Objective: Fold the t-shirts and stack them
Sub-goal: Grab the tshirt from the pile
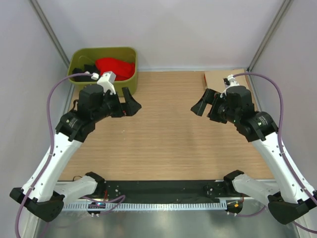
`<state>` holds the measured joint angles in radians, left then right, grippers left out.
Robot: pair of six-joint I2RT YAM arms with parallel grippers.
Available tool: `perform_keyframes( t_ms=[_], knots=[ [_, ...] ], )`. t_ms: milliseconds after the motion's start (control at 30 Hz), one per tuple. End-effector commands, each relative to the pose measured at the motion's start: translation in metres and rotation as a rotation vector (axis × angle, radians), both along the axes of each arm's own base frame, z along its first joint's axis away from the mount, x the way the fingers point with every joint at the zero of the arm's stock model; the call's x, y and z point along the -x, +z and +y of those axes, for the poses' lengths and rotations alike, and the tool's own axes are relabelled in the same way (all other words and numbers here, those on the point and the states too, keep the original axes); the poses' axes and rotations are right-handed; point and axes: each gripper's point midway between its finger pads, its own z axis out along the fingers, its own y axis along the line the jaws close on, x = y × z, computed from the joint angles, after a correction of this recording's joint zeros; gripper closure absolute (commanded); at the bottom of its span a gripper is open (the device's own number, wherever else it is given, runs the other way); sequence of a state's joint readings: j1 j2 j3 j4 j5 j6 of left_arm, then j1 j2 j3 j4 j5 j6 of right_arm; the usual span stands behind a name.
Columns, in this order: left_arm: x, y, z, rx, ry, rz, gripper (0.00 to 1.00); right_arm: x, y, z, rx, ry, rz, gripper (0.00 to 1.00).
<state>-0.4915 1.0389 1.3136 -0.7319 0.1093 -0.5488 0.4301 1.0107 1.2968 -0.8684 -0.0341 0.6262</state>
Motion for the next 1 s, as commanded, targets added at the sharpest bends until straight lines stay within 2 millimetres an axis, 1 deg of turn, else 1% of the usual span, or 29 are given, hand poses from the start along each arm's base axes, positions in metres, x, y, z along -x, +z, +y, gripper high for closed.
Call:
perform_keyframes(
  t_ms=[0,33,67,100,133,167,200,267,300,333,367,400,433,467,500,533,567,600,633,667,700,733,767,800,833,867,900,933,967],
  knots=[
    [-0.016,0.03,0.011,-0.021,0.083,-0.082,0.04,-0.003,0.021,0.006,-0.057,0.022,-0.088,0.0],
    [-0.019,0.027,0.01,-0.036,0.082,-0.059,0.05,-0.002,0.02,0.004,-0.052,0.014,-0.087,0.0],
    [-0.026,0.043,0.017,-0.052,0.127,-0.095,0.06,-0.002,0.018,0.002,-0.041,0.004,-0.079,0.0],
    [-0.031,0.05,0.021,-0.069,0.152,-0.107,0.07,0.0,0.018,0.001,-0.041,0.001,-0.076,0.0],
    [-0.032,0.051,0.03,-0.109,0.185,-0.097,0.07,0.002,0.018,0.0,-0.045,0.0,-0.075,0.0],
    [-0.043,0.049,0.035,-0.153,0.225,-0.091,0.08,0.003,0.016,0.001,-0.048,0.006,-0.068,0.0],
    [-0.052,0.072,0.056,-0.209,0.323,-0.161,0.08,0.006,0.017,0.003,-0.058,0.02,-0.069,0.0],
    [-0.066,0.085,0.073,-0.274,0.406,-0.217,0.07,0.01,0.018,0.002,-0.068,0.025,-0.081,0.0],
    [-0.077,0.084,0.079,-0.322,0.442,-0.228,0.07,0.011,0.02,0.003,-0.075,0.029,-0.089,0.0],
    [-0.084,0.095,0.096,-0.365,0.519,-0.256,0.08,0.014,0.024,0.001,-0.087,0.023,-0.106,0.0],
    [-0.093,0.095,0.112,-0.394,0.572,-0.245,0.09,0.015,0.021,0.001,-0.092,0.021,-0.101,0.0],
    [-0.107,0.084,0.12,-0.428,0.606,-0.209,0.1,0.017,0.023,0.001,-0.104,0.023,-0.111,0.0],
    [-0.112,0.089,0.125,-0.414,0.621,-0.202,0.1,0.019,0.024,0.002,-0.116,0.028,-0.118,0.0],
    [-0.119,0.08,0.142,-0.431,0.659,-0.159,0.11,0.022,0.024,0.004,-0.136,0.035,-0.126,0.0],
    [-0.13,0.068,0.146,-0.438,0.67,-0.124,0.11,0.023,0.024,0.005,-0.146,0.04,-0.129,0.0],
    [-0.137,0.061,0.151,-0.433,0.683,-0.103,0.14,0.025,0.023,0.007,-0.155,0.051,-0.126,0.0],
    [-0.147,0.057,0.163,-0.396,0.698,-0.084,0.16,0.028,0.022,0.008,-0.165,0.065,-0.124,0.0],
    [-0.155,0.051,0.169,-0.386,0.71,-0.07,0.18,0.03,0.022,0.009,-0.167,0.073,-0.125,0.0],
    [-0.169,0.038,0.176,-0.396,0.724,-0.043,0.23,0.032,0.021,0.009,-0.163,0.078,-0.122,0.0],
    [-0.179,0.038,0.183,-0.386,0.753,-0.049,0.25,0.033,0.02,0.007,-0.152,0.079,-0.12,0.0],
    [-0.188,0.033,0.202,-0.393,0.8,-0.036,0.28,0.034,0.02,0.006,-0.146,0.079,-0.125,0.0],
    [-0.202,0.017,0.21,-0.409,0.815,-0.003,0.33,0.035,0.02,0.005,-0.139,0.08,-0.127,0.0],
    [-0.211,0.01,0.218,-0.414,0.829,0.009,0.36,0.036,0.02,0.003,-0.126,0.081,-0.127,0.0],
    [-0.221,0.013,0.231,-0.405,0.862,-0.013,0.4,0.036,0.021,0.002,-0.114,0.087,-0.134,0.0],
    [-0.234,-0.006,0.236,-0.421,0.867,0.017,0.41,0.037,0.02,0.002,-0.104,0.091,-0.131,0.0],
    [-0.243,-0.012,0.239,-0.426,0.873,0.016,0.42,0.037,0.02,0.001,-0.097,0.092,-0.129,0.0],
    [-0.251,-0.01,0.259,-0.418,0.919,0.009,0.41,0.037,0.02,0.001,-0.089,0.098,-0.131,0.0],
    [-0.259,-0.02,0.263,-0.421,0.919,0.028,0.42,0.037,0.019,0.0,-0.081,0.098,-0.127,0.0],
    [-0.273,-0.043,0.267,-0.438,0.915,0.071,0.41,0.036,0.018,0.0,-0.078,0.099,-0.125,0.0]
  ],
)
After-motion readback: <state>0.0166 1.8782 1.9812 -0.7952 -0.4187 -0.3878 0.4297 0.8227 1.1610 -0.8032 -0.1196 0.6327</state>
